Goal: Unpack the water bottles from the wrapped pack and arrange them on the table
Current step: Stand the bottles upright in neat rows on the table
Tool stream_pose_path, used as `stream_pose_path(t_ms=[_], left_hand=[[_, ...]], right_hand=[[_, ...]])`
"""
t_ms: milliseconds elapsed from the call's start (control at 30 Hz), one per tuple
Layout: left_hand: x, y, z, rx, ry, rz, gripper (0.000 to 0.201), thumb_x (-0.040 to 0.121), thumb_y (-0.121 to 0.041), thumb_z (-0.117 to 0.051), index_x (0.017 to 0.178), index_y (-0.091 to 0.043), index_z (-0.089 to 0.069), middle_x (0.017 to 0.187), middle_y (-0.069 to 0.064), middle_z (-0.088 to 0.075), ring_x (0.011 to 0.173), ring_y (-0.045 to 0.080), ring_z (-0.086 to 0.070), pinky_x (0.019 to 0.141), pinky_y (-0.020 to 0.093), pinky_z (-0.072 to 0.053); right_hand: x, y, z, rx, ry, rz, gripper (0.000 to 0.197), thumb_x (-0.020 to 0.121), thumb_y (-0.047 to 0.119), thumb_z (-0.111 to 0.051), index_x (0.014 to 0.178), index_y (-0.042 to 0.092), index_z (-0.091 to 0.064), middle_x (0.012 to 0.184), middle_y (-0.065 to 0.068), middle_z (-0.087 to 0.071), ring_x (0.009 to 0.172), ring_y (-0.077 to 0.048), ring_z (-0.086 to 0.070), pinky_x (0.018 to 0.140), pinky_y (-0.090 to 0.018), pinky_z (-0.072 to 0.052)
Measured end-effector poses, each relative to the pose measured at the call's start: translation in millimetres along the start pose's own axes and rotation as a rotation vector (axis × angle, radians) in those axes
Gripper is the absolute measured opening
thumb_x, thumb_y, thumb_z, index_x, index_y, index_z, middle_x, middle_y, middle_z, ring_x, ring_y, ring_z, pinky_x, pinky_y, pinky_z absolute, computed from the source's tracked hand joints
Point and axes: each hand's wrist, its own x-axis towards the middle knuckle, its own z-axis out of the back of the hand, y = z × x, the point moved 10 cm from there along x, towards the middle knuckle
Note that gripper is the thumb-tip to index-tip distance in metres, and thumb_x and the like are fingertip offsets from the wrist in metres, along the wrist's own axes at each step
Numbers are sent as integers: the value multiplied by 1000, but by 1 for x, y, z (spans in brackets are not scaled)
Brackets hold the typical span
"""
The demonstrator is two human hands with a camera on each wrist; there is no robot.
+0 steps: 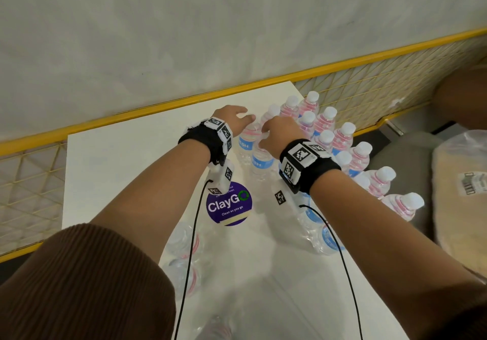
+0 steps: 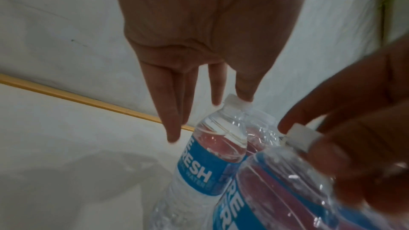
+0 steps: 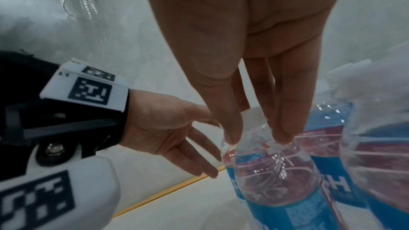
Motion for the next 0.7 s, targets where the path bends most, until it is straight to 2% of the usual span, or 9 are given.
stream_pose_path(t_ms=[67, 133, 300, 367, 433, 600, 700], left_hand=[[-1, 8, -10, -117, 67, 78, 45, 93, -45, -51, 123, -13, -60, 124, 14, -62, 107, 34, -64, 93, 44, -54], [-1, 7, -14, -231, 83, 95, 42, 93, -42, -52, 117, -8, -63, 117, 19, -65, 103, 36, -66, 87, 46, -56], [-2, 4, -14, -271, 73, 90, 36, 94, -39, -52, 110, -10, -67, 112, 16, -66, 98, 35, -67, 90, 44, -55], [-2, 2, -14, -255, 80, 91, 37, 94, -39, -51, 113, -10, -66, 114, 16, -65, 99, 35, -66, 91, 44, -55], [-2, 2, -13, -225, 81, 88, 38, 94, -40, -50, 115, -11, -66, 117, 15, -64, 99, 36, -66, 91, 45, -54], [-5, 3, -14, -180, 93, 88, 39, 95, -43, -46, 119, -18, -63, 120, 12, -64, 98, 34, -67, 94, 43, -53], [-6, 6, -12, -23, 116, 79, 51, 97, -47, -40, 135, -15, -49, 136, 9, -54, 113, 32, -61, 102, 42, -46]], right_hand=[[-2, -6, -6, 18, 27, -30, 41, 85, 22, -66, 123, 8, -59, 122, -14, -59, 115, -29, -55, 90, -33, -46], [-1, -11, -11, 41, 36, -45, 45, 81, 25, -71, 122, 9, -60, 121, -14, -60, 114, -29, -55, 88, -32, -46], [1, -14, -10, 107, 8, -68, 29, 81, 23, -71, 104, 5, -64, 108, -15, -64, 104, -32, -59, 73, -31, -43], [1, -14, -9, 128, 4, -76, 35, 82, 21, -70, 112, 7, -63, 115, -16, -62, 109, -32, -57, 83, -34, -48], [1, -15, -9, 131, 9, -87, 43, 83, 20, -70, 123, 9, -59, 123, -15, -59, 116, -32, -55, 94, -38, -47], [2, -12, -10, 72, 33, -58, 42, 85, 20, -66, 124, 9, -57, 122, -15, -59, 115, -32, -55, 93, -38, -46], [-2, -13, -11, 57, 60, -66, 47, 85, 24, -67, 128, 9, -53, 126, -15, -56, 116, -31, -53, 92, -36, -45]])
